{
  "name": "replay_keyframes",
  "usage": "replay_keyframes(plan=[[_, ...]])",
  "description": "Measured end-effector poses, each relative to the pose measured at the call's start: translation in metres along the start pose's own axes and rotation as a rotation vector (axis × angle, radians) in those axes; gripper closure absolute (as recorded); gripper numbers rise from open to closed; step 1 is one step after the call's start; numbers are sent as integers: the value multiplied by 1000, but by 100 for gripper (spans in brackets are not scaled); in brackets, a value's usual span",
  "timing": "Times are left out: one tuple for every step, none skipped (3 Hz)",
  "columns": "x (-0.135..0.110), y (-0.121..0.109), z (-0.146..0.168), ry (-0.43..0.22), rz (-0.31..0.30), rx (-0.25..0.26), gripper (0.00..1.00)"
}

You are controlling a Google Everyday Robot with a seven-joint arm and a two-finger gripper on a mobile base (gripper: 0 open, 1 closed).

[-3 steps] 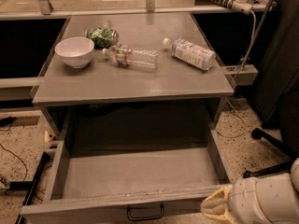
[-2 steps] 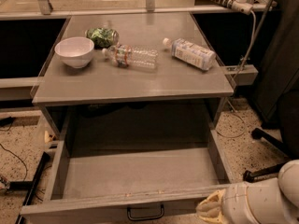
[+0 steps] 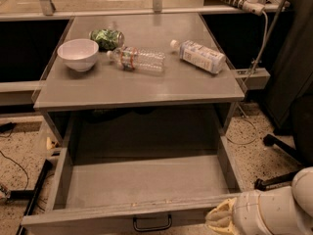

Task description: Close top drawer

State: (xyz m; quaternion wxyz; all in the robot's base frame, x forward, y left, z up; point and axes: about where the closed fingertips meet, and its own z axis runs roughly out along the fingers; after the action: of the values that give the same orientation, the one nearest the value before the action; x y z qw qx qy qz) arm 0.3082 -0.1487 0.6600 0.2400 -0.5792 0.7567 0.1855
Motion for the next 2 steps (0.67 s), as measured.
replay_keyframes(plan=[[0, 0, 0, 0, 0, 0, 34], [0, 0, 0, 0, 0, 0, 11]])
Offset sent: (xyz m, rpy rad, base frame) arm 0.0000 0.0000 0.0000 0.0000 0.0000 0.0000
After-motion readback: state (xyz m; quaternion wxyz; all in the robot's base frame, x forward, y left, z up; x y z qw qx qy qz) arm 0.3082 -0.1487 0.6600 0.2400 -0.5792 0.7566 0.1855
